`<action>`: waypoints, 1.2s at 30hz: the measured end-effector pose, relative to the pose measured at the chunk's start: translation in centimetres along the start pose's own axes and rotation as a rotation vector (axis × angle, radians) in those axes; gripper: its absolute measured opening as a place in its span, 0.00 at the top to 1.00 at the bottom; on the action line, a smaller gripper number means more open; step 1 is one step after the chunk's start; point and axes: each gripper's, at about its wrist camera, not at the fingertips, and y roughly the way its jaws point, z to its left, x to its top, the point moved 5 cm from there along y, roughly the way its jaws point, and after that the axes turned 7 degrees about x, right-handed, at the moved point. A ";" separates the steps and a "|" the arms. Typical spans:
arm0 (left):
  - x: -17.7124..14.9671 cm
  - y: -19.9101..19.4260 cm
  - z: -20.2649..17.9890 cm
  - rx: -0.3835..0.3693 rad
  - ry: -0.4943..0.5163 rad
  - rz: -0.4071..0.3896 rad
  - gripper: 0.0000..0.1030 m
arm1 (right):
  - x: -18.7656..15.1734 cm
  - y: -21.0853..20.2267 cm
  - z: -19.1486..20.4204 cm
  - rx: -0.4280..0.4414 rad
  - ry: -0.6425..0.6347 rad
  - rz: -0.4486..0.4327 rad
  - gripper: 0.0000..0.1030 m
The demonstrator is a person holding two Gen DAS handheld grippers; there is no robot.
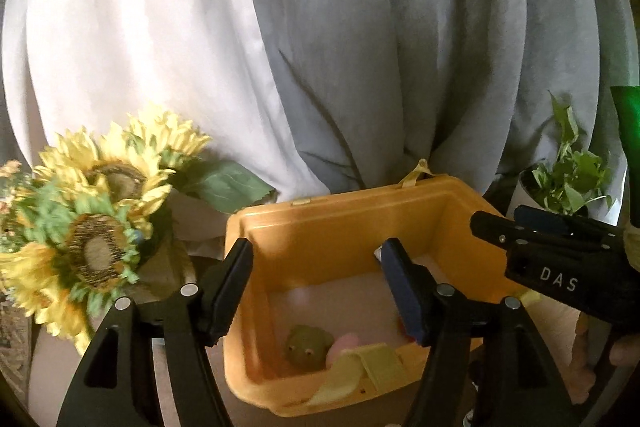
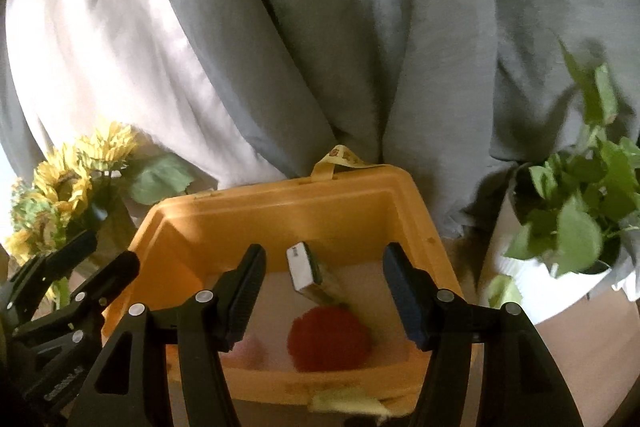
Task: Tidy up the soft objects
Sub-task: 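Withdraw both open tools from the crate toward the remaining toys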
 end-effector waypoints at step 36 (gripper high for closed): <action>-4.5 -15.1 -0.8 0.017 -0.007 -0.048 0.32 | -6.3 -14.5 2.3 -0.018 -0.031 -0.094 0.40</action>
